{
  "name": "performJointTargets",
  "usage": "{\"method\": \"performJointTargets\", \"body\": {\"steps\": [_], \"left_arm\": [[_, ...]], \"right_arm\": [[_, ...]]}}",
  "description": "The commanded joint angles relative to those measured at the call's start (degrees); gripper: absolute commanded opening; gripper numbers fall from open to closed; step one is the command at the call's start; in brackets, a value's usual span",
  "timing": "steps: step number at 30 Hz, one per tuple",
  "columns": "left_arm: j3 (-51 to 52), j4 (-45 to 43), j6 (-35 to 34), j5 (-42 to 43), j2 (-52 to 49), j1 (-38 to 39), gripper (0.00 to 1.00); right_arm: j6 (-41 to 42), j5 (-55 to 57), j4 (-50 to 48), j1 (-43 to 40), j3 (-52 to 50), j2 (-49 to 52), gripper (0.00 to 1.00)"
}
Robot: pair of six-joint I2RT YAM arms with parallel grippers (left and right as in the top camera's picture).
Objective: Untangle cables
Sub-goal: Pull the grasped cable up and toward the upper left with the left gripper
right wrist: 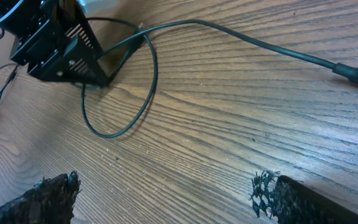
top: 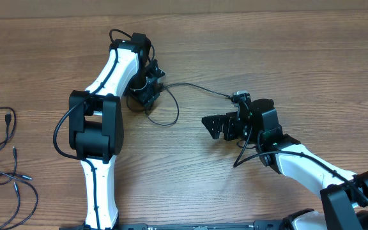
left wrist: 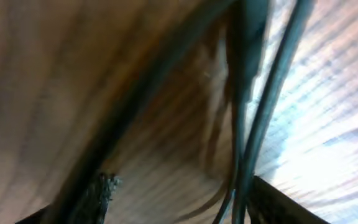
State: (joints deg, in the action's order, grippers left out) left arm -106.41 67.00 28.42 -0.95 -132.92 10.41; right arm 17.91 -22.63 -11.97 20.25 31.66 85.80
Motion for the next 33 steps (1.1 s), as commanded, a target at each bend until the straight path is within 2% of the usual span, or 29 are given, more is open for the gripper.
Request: {"method": "performJointTargets", "body": {"steps": [1, 3, 6, 8, 9, 15, 24, 29, 33], "left_arm": [[0.3, -1.1, -2.3, -2.1, -0.9, -0.3, 0.54], [0.2, -0.9, -2.3, -2.0, -0.8, -0.3, 0.45], [-0.2, -0.7, -2.6, -2.0, -0.8, -0.3, 0.25], [-0.9, -0.2, -3.5, -2.0, -0.8, -0.3, 0.08], [-1.4, 0.2, -4.0, -2.0, -0.8, -0.3, 0.04], [-6.7, 3.1, -5.8, -0.5, -0.8, -0.2, 0.04], [-21.4, 9.5, -12.8, 1.3, -0.8, -1.4, 0.04], [-28.0, 9.1, -19.0, 3.7, -0.8, -2.4, 0.04], [-29.5, 6.1, -24.2, 3.8, -0.8, -3.7, 0.04]], "right_arm": [[-0.3, 0.1, -0.2, -0.1, 0.5, 0.2, 1.0], [-0.3, 0.1, -0.1, -0.1, 0.5, 0.2, 1.0], [-0.3, 0.1, -0.2, -0.1, 0.5, 0.2, 1.0], [-0.3, 0.1, -0.2, -0.1, 0.5, 0.2, 1.0], [-0.3, 0.1, -0.2, -0.1, 0.5, 0.2, 1.0], [-0.3, 0.1, -0.2, -0.1, 0.5, 0.2, 1.0], [-0.3, 0.1, -0.1, -0.1, 0.5, 0.2, 1.0], [-0.3, 0.1, 0.0, -0.1, 0.5, 0.2, 1.0], [-0.3, 0.1, 0.3, -0.1, 0.5, 0.2, 1.0]]}}
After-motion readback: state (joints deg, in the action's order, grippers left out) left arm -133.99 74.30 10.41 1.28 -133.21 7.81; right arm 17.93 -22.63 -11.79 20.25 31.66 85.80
